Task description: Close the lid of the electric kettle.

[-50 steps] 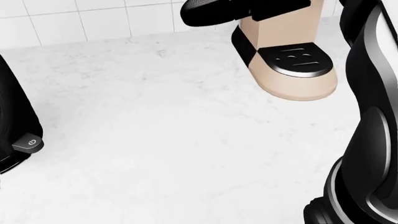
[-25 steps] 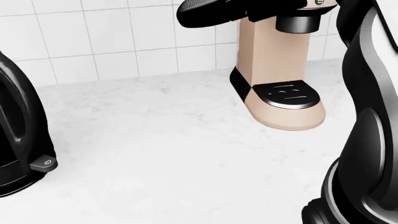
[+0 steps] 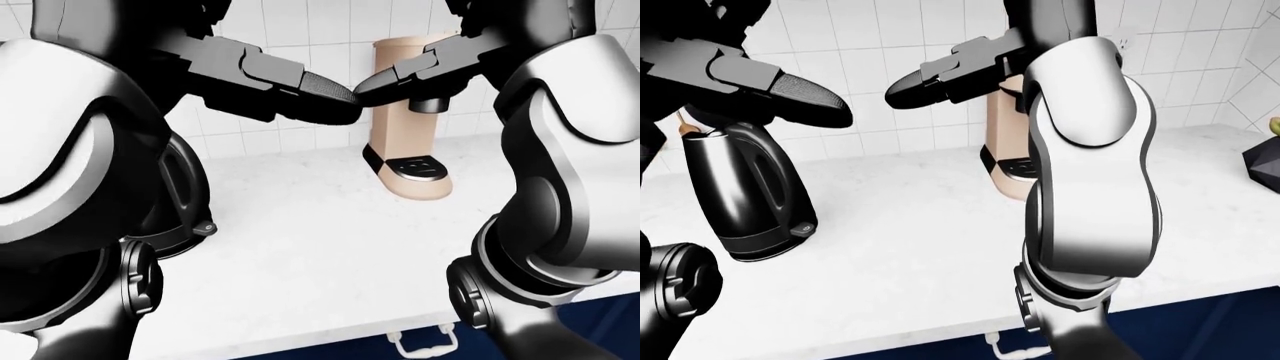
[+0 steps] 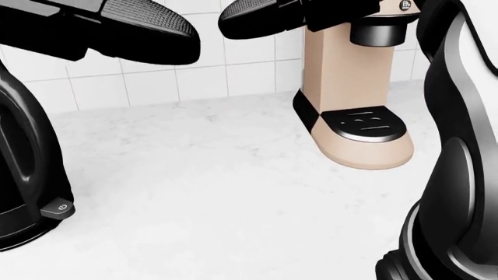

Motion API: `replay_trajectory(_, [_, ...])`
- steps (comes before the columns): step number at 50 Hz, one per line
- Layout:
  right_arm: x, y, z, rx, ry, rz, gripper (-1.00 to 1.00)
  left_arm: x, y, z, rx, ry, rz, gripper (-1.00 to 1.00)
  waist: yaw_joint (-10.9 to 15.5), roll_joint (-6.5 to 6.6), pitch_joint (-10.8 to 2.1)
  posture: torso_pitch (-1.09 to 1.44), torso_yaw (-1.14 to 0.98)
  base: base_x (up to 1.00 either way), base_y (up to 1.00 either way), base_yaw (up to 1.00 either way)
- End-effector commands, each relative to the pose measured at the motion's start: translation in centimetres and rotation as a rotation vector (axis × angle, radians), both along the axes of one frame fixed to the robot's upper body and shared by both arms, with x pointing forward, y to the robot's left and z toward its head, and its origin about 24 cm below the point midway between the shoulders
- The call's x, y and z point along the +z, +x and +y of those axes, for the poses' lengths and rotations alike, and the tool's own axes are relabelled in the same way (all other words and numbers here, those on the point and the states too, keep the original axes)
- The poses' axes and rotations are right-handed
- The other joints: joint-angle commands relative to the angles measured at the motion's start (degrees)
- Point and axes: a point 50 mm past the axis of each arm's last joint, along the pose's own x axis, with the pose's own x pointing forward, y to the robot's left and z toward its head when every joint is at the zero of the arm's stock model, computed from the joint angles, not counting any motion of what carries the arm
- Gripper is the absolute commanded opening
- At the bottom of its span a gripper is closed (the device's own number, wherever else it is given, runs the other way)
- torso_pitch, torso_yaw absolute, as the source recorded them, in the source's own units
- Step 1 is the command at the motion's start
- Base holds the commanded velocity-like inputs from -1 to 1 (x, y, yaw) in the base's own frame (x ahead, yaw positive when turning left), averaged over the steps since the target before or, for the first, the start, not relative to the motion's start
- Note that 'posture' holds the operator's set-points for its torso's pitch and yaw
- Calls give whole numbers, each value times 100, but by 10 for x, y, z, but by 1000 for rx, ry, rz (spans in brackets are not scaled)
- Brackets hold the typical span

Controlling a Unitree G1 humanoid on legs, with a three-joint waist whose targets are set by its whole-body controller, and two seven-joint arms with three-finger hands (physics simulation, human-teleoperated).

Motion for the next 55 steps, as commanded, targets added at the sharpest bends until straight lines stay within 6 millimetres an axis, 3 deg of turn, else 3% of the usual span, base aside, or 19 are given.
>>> replay_trajectory(1, [10, -5, -1, -6, 3, -54, 100, 6, 2, 5, 28, -33, -21, 100, 5, -12, -16, -63, 0, 0, 0, 0])
replay_trajectory(9, [10, -5, -1, -8, 2, -54, 100, 2, 20, 17, 26, -109, 53, 100, 42, -32, -50, -63, 0, 0, 0, 0])
replay_trajectory(16, [9, -4, 0, -7, 1, -52, 100, -11, 46, 32, 36, -180, 140, 100, 66, -38, -94, -63, 0, 0, 0, 0])
replay_trajectory(38, [8, -4, 1, -6, -6, -51, 100, -51, 100, 60, 119, -230, 296, 100, 30, -24, -151, -63, 0, 0, 0, 0])
replay_trajectory(55, [7, -3, 3, -2, -10, -46, 100, -90, 122, 64, 240, -61, 456, 100, -23, -13, -166, -63, 0, 0, 0, 0])
